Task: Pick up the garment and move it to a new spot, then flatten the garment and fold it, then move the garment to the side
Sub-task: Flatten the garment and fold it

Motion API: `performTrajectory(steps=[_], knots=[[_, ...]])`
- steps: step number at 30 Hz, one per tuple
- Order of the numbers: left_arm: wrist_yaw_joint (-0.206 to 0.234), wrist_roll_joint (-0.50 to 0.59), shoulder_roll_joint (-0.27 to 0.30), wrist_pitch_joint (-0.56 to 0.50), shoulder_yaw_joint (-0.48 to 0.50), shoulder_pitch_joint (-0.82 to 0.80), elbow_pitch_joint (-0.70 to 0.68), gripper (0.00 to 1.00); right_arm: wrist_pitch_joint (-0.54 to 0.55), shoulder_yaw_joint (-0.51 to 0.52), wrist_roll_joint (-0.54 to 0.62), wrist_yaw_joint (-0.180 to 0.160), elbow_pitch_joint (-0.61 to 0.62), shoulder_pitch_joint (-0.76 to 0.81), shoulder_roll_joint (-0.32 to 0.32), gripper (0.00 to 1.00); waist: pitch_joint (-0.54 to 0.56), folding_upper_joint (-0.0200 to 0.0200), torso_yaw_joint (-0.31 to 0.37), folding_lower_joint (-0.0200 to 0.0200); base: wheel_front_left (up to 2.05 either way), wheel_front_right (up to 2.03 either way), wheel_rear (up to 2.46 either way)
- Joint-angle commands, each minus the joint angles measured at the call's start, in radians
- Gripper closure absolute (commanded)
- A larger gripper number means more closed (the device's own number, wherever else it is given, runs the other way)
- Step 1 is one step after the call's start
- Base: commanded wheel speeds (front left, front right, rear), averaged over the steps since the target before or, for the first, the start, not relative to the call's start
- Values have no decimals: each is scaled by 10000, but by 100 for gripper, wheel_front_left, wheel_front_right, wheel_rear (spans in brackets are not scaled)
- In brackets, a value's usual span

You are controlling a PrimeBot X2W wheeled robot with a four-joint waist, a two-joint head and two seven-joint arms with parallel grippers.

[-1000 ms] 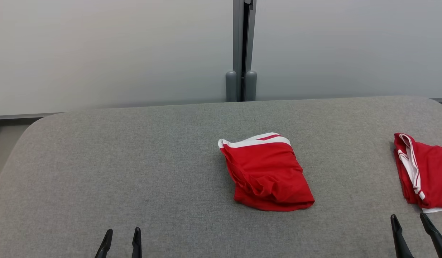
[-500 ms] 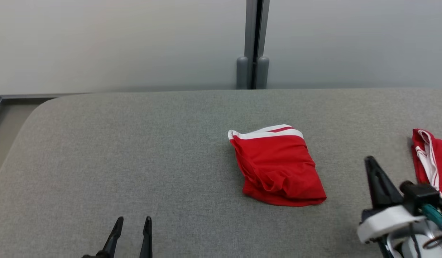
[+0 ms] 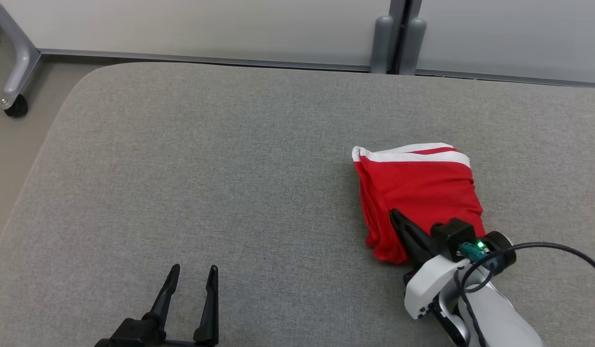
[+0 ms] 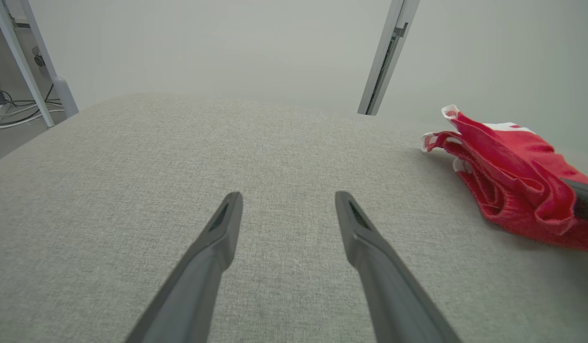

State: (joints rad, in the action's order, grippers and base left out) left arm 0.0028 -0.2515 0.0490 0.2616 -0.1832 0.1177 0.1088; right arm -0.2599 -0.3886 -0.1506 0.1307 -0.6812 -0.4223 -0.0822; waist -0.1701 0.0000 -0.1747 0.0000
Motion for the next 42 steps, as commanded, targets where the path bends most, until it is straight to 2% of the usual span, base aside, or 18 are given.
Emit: performTrajectory(steps=[1, 8, 15, 18, 21, 22, 23, 24, 25, 30, 34, 42], knots=[[62, -58, 34, 44, -24, -181, -29, 0, -64, -188, -65, 1, 14, -111, 29, 100, -88, 0, -110, 0, 0, 0, 0], [159, -162, 35, 44, -108, -215, -42, 0, -59, -1376, -254, 1, -282, -67, 247, 100, -9, 0, -248, 0, 0, 0, 0], [178, -143, 35, 44, 9, 41, -22, 0, -60, -2420, -876, 1, 148, 117, 282, 100, 276, 0, 140, 0, 0, 0, 0], [157, -56, 35, 44, 166, 142, -74, 0, -62, -2242, -957, 1, 755, 395, 281, 100, 498, 0, 417, 0, 0, 0, 0], [129, -15, 38, 44, 371, 250, -78, 0, -63, -1610, -798, 1, 1630, 943, 177, 100, 791, 0, 714, 0, 0, 0, 0], [119, -10, 37, 44, 444, 314, -78, 0, -61, -1326, -692, 1, 1958, 1183, 33, 71, 893, 0, 813, 0, 0, 0, 0], [101, -1, 35, 44, 536, 389, -76, 0, -63, -1008, -600, 1, 2299, 1445, -96, 57, 997, 0, 916, 0, 0, 0, 0], [81, 20, 34, 44, 596, 454, -62, 0, -63, -645, -499, 1, 2640, 1733, -221, 34, 1107, 0, 1001, 0, 0, 0, 0], [71, 39, 35, 44, 680, 538, -44, 0, -61, -286, -414, 1, 2976, 2033, -315, 0, 1220, 0, 1073, 0, 0, 0, 0], [-105, 174, 32, 44, 1055, 1001, 52, 0, -62, 1582, -122, 1, 4381, 3484, -779, 0, 1691, 0, 1460, 0, 0, 0, 0], [-256, 243, 37, 44, 1232, 1274, 130, 0, -62, 2849, -57, 1, 4882, 4407, -920, 0, 1872, 0, 1605, 0, 0, 0, 0], [-447, 193, 37, 44, 1364, 1454, 343, 0, -60, 3958, -222, 1, 4684, 5440, -964, 0, 2123, 0, 1668, 0, 0, 0, 0]])
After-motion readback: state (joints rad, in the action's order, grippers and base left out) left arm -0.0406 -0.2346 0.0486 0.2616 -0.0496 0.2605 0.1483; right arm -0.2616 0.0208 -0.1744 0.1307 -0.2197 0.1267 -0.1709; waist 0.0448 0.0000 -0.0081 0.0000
